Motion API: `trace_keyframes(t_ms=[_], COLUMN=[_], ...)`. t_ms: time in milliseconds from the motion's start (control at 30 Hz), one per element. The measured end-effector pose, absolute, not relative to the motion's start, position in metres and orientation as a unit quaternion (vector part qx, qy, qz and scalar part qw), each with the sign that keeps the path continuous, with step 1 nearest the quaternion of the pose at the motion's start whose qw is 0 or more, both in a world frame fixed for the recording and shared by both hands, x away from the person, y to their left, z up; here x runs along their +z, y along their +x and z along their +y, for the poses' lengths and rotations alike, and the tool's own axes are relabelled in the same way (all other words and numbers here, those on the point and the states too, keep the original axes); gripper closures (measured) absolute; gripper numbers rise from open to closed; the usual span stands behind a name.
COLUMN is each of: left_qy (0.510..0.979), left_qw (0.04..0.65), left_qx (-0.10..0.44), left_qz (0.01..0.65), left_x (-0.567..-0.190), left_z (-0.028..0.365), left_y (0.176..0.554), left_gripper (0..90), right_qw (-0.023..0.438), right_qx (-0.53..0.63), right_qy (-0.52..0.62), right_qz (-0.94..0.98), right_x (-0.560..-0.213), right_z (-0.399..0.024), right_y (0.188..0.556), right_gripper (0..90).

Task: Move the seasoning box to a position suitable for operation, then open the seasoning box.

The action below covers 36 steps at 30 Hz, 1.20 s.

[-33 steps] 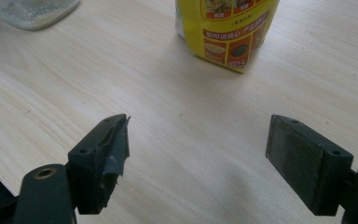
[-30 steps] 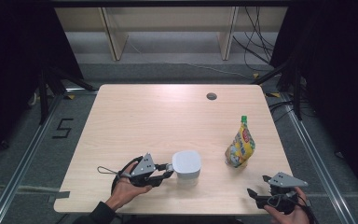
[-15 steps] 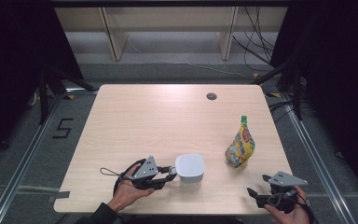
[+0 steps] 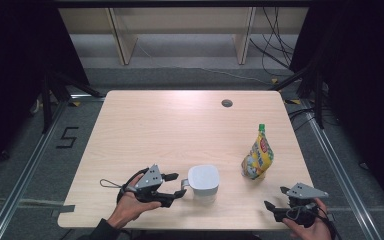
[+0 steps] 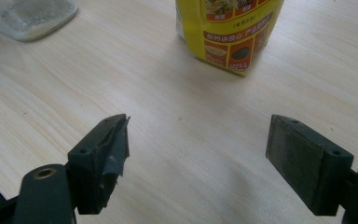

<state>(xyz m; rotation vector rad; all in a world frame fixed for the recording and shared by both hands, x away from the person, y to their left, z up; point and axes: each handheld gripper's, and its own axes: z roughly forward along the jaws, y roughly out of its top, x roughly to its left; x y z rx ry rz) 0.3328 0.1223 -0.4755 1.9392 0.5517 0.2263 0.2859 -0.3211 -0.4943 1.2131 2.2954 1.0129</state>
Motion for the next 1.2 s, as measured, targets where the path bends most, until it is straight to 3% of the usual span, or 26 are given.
trace_keyframes(t_ms=[200,233,367,467,500,633,700,1200], left_qy=[0.809,0.806,0.803,0.796,0.792,0.798,0.799,0.816], left_qw=[0.53,0.53,0.527,0.539,0.545,0.538,0.539,0.516], left_qx=[0.105,0.11,0.117,0.123,0.125,0.125,0.122,0.129], left_qz=[0.231,0.238,0.252,0.248,0.247,0.239,0.238,0.226], left_x=[-0.458,-0.455,-0.45,-0.444,-0.441,-0.431,-0.429,-0.418], left_z=[0.119,0.118,0.117,0.116,0.116,0.112,0.11,0.088], left_y=[0.326,0.325,0.322,0.319,0.318,0.312,0.312,0.325], left_gripper=[31.4,31.6,35.9,50.6,50.6,79.5,86.4,89.4], right_qw=[0.175,0.189,0.171,0.176,0.177,0.179,0.174,0.194], right_qx=[0.358,0.359,0.361,0.358,0.359,0.359,0.363,0.36], right_qy=[0.434,0.421,0.425,0.43,0.429,0.428,0.413,0.411], right_qz=[0.808,0.811,0.812,0.81,0.81,0.81,0.817,0.815], right_x=[-0.493,-0.495,-0.496,-0.494,-0.495,-0.495,-0.495,-0.494], right_z=[-0.319,-0.32,-0.321,-0.321,-0.321,-0.319,-0.32,-0.32], right_y=[0.284,0.286,0.287,0.286,0.286,0.285,0.287,0.286], right_gripper=[22.0,21.5,21.1,20.9,20.7,20.3,20.2,20.3])
